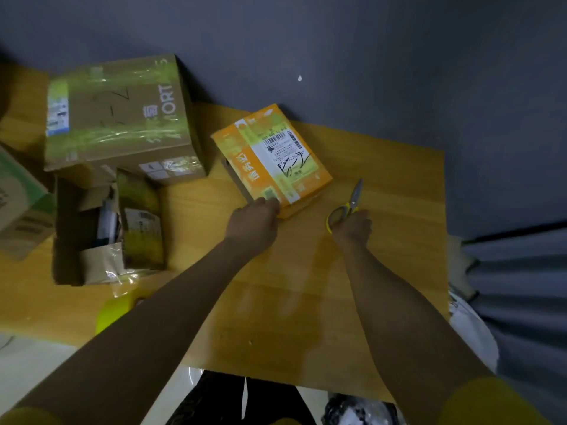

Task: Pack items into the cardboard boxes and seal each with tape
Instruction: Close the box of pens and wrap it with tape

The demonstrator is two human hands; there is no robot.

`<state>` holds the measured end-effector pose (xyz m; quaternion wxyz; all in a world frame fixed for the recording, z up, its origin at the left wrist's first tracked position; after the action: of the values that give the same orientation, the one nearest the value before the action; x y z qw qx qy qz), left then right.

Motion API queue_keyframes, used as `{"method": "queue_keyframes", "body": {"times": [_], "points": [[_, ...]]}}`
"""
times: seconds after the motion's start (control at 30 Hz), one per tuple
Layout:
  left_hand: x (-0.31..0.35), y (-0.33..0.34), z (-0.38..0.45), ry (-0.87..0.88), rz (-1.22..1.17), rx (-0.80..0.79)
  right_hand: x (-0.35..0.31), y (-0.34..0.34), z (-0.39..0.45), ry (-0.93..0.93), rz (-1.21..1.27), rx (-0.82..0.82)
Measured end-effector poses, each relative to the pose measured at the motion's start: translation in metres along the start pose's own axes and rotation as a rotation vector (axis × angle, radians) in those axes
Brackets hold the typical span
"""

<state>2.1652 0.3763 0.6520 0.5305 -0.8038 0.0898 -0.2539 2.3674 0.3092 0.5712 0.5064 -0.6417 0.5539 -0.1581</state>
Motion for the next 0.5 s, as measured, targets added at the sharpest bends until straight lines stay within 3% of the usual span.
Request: {"method": "queue_keyframes", "body": {"times": [0.2, 0.5], "points": [[-0.021, -0.009, -0.011, -0.033, -0.073, 0.036, 0.008, 0.015, -0.036, -0.044, 0.092, -0.137], [-0.083, -0.045, -0.062, -0.007, -0.131, 0.121, -0.002, 0.035, -0.167, -0.111, 0.292, -0.382]]}}
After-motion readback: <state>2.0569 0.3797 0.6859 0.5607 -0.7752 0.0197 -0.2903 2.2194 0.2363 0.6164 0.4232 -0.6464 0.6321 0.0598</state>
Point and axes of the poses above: each hand's wrist, its own z-axis towards the middle knuckle, its own y-axis out of the palm, x = y × z, the point moved 3 cm from there along z, towards the middle knuckle, and after that the axes turned 5 degrees about -y, right-handed, at the moved point
